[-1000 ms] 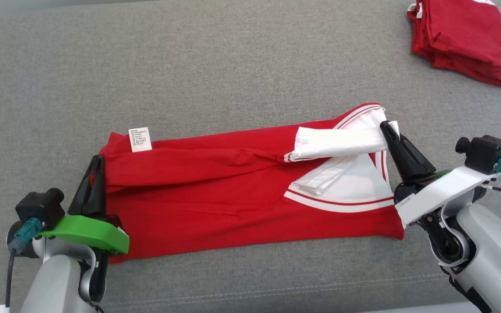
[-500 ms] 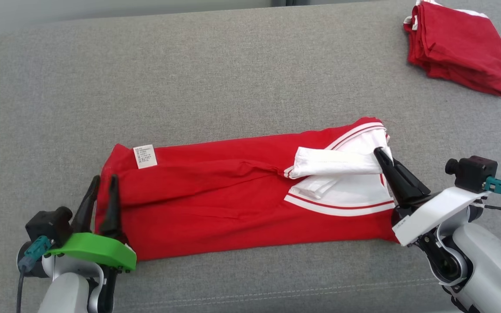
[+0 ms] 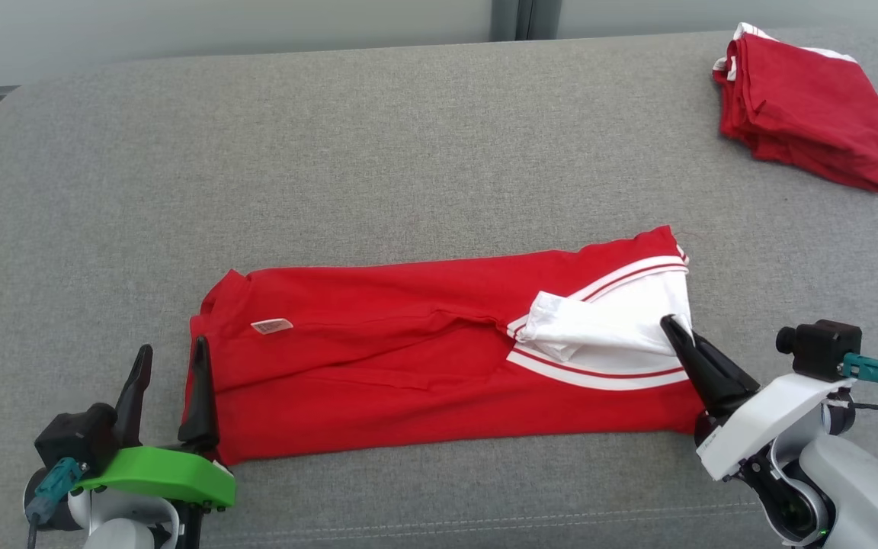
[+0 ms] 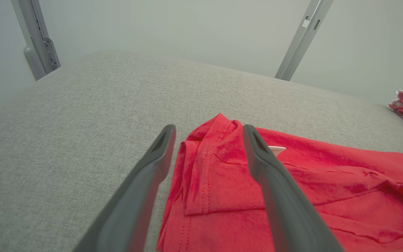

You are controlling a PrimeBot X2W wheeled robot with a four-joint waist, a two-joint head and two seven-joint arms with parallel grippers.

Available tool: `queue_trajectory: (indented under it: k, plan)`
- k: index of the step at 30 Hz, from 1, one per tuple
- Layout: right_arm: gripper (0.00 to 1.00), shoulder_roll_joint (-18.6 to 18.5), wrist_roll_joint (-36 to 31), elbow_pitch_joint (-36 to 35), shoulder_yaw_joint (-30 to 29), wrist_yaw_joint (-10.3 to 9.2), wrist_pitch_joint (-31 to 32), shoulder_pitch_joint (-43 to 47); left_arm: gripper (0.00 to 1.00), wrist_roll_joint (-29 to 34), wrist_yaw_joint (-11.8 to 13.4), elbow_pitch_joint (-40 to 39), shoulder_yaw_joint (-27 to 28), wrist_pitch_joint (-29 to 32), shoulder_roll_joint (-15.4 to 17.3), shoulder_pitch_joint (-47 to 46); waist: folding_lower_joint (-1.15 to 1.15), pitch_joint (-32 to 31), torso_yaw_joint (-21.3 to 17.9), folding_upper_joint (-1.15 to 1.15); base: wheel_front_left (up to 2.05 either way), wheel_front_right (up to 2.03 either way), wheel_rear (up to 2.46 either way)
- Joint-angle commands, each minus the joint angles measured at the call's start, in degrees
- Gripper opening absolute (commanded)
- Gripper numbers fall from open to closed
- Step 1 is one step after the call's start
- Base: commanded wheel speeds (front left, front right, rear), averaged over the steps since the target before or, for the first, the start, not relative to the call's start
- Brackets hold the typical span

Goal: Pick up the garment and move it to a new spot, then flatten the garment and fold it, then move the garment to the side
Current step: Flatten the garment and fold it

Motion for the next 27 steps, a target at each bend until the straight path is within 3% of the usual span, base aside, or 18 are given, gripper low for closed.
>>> queue_trajectory:
  k: [1,4,5,6,17,27]
  plan:
    - [0.0,0.11,-0.48,0.67,0.39,-0.03,-0.22,0.6,1.0,0.39,-0.07,-0.46,0.47,-0.21,-0.1,0.96,0.0,-0.22,0.03,0.0,0.0,0.0,0.0]
    - [0.0,0.67,-2.25,2.71,0.11,-0.03,-0.22,-0.33,1.0,0.78,-0.07,-1.51,1.06,-0.21,-0.57,1.6,0.0,-0.56,0.05,0.0,0.0,0.0,0.0]
    - [0.96,1.0,-3.03,3.66,-0.06,-0.03,-0.22,-0.42,1.0,0.93,-0.07,-1.77,1.21,-0.21,-0.7,1.82,0.0,-0.65,0.09,0.0,0.0,0.0,0.0]
    - [1.0,1.28,-3.99,4.32,0.09,-0.03,-0.22,-0.55,1.0,1.18,-0.07,-2.02,1.29,-0.21,-0.82,2.0,0.0,-0.76,0.15,0.0,0.0,0.0,0.0]
    - [1.0,4.13,-11.06,5.85,-6.16,-0.03,-0.22,0.7,1.0,5.39,-0.07,-6.64,5.1,-0.18,-2.26,4.6,0.0,-2.44,0.31,0.0,0.0,0.0,0.0]
    - [1.0,8.3,-18.47,16.49,-11.92,-0.03,0.06,-2.21,1.0,10.15,0.13,-9.64,9.12,-0.17,-3.52,7.12,0.0,-3.46,1.52,0.0,0.0,0.0,0.0]
